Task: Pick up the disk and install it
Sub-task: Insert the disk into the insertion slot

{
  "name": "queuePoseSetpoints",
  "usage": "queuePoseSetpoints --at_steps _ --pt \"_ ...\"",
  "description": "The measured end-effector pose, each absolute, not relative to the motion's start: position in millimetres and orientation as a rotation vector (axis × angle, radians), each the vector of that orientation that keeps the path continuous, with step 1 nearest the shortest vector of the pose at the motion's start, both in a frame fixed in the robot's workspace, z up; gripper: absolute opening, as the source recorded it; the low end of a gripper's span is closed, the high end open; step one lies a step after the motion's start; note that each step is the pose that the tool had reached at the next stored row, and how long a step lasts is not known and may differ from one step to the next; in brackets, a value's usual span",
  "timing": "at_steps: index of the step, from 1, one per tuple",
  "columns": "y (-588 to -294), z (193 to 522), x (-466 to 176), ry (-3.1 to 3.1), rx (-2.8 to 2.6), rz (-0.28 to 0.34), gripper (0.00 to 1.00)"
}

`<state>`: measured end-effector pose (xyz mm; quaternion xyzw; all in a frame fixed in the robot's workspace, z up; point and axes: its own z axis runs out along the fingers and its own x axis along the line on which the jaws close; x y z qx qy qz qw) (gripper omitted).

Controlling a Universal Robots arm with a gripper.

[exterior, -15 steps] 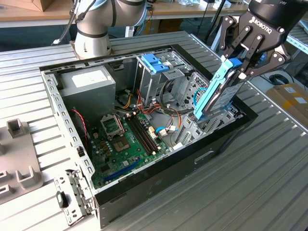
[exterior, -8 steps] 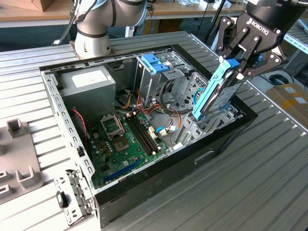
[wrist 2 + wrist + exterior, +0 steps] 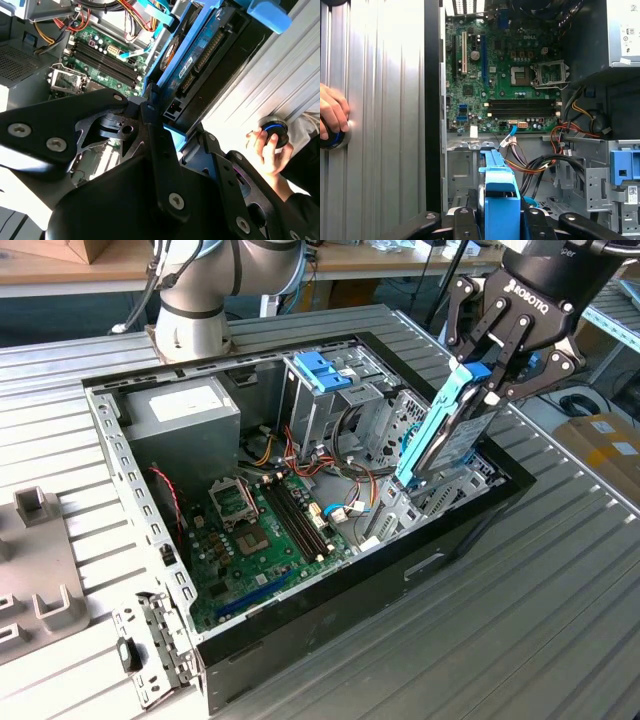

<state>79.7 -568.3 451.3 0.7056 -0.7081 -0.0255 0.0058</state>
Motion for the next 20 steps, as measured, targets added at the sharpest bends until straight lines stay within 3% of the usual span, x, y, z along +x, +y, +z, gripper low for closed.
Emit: queuePoseSetpoints --at_steps 20 --pt "-566.8 435.3 79.6 -2.216 2.209 -0.08 0.37"
